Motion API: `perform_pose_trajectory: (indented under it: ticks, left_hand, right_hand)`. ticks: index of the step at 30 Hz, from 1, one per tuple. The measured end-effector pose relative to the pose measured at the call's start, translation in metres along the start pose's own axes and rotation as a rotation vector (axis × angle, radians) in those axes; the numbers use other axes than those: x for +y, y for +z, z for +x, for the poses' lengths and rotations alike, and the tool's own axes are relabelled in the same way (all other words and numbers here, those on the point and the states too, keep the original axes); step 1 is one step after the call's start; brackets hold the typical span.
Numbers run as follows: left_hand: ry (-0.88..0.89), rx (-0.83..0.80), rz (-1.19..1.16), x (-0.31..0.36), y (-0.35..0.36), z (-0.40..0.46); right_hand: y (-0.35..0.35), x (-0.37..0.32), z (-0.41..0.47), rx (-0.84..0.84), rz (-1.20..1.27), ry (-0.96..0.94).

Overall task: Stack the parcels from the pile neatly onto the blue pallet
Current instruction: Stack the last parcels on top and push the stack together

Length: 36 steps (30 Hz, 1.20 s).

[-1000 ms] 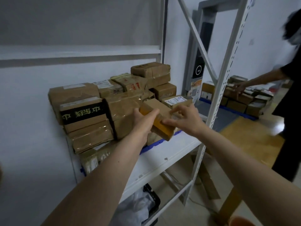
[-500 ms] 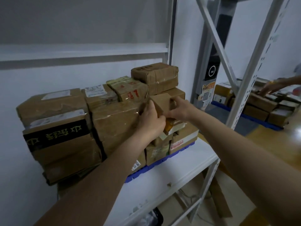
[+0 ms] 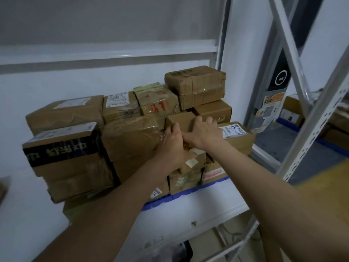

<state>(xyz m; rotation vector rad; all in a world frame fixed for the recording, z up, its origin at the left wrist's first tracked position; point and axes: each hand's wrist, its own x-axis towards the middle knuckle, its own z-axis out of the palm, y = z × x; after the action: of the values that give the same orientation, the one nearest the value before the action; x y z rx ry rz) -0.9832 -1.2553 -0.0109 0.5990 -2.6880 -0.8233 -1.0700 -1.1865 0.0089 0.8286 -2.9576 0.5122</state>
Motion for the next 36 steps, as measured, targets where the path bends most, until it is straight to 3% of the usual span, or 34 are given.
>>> perform_pose_trajectory:
  ticks: [11, 17, 24, 27, 31, 36]
  left_hand:
    - [-0.070, 0.096, 0.095, 0.010, 0.005, 0.009]
    - [-0.097, 0.129, 0.031, 0.021, -0.002, -0.002]
    - [-0.014, 0.309, 0.197, 0.040, -0.061, -0.030]
    - [-0.126, 0.407, 0.314, 0.024, -0.090, -0.053]
    - [-0.324, 0.503, 0.378, -0.021, -0.122, -0.104]
    - [-0.667, 0.411, 0.482, -0.088, -0.150, -0.181]
  right_hand:
    - [0.001, 0.015, 0.003, -0.051, 0.076, -0.148]
    - [-0.014, 0.012, -0.001, -0.046, 0.056, -0.238]
    - [-0.050, -0.039, -0.017, 0.160, 0.056, -0.638]
    - [-0.054, -0.070, -0.028, 0.162, 0.091, -0.748]
    - [-0.044, -0.114, -0.055, 0.027, 0.160, -0.858]
    - [-0.013, -0.177, -0.108, -0.071, 0.183, -1.076]
